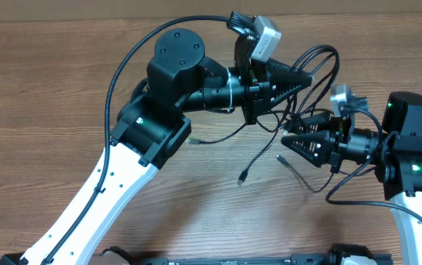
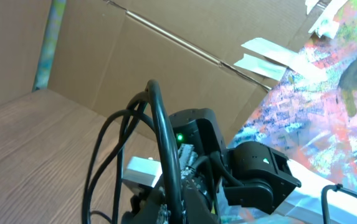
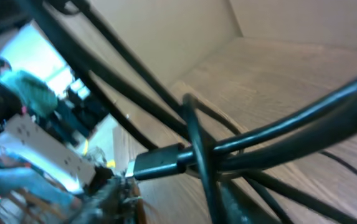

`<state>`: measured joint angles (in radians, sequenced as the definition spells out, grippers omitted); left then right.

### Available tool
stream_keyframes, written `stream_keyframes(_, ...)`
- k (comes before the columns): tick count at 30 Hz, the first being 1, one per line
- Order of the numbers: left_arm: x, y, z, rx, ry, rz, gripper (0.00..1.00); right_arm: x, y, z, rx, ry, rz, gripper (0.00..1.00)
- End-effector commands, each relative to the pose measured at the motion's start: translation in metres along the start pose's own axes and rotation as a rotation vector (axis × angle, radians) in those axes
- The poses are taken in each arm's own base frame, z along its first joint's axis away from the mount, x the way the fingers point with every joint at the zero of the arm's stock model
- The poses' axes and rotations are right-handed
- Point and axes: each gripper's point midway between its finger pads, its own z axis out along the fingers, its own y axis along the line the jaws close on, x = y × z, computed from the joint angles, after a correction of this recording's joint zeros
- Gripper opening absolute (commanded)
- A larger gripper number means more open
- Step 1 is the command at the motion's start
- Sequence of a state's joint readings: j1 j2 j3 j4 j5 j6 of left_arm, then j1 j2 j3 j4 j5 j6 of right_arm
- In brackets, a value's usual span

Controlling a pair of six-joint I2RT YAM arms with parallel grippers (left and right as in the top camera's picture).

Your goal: Untangle cables

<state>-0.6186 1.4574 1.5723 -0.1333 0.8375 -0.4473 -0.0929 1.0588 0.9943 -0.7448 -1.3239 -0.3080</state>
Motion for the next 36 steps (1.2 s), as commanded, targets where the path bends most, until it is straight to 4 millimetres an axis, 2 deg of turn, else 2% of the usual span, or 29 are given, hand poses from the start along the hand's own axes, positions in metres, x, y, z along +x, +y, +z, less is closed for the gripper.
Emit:
stream_keyframes(1, -0.009, -0.001, -0.008, 0.004, -0.019, 0.007, 0.04, 0.0, 0.001, 0.001, 0.002, 0.003, -0.012, 0.36)
stream_keyframes(4, -0.013, 0.01, -0.016, -0.022, -0.028, 0.003, 0.04, 0.0, 0.001, 0.001, 0.001, 0.005, -0.004, 0.29)
stream_keyframes(8, -0.017, 0.019, -0.025, -0.036, -0.033, 0.001, 0.04, 0.002, 0.002, 0.001, 0.0, 0.008, 0.006, 0.26)
stream_keyframes(11, -0.018, 0.025, -0.03, -0.055, -0.035, -0.007, 0.04, 0.002, 0.002, 0.001, 0.001, 0.008, 0.006, 0.19)
stream_keyframes(15, -0.014, 0.031, -0.032, -0.073, -0.022, -0.025, 0.04, 0.002, 0.002, 0.0, 0.001, 0.008, 0.006, 0.14)
stream_keyframes(17, -0.01, 0.035, -0.033, -0.087, -0.009, -0.034, 0.04, 0.002, 0.002, 0.0, 0.0, 0.007, 0.006, 0.05)
stream_keyframes(18, -0.008, 0.037, -0.033, -0.097, -0.003, -0.038, 0.04, 0.002, 0.002, 0.0, 0.0, 0.007, 0.006, 0.04)
stream_keyframes(21, -0.001, 0.044, -0.035, -0.125, 0.02, -0.037, 0.04, 0.001, 0.002, 0.0, 0.0, 0.007, 0.009, 0.04)
stream_keyframes(26, 0.016, 0.075, -0.043, -0.296, 0.051, -0.124, 0.04, 0.001, 0.003, 0.0, -0.007, 0.004, 0.004, 0.04)
stream_keyframes(31, 0.033, 0.096, -0.052, -0.422, 0.091, -0.161, 0.04, 0.0, 0.004, 0.0, -0.011, 0.003, 0.012, 0.04)
stream_keyframes(36, 0.053, 0.112, -0.064, -0.536, 0.145, -0.209, 0.04, -0.011, 0.002, 0.0, -0.007, -0.019, 0.044, 0.04)
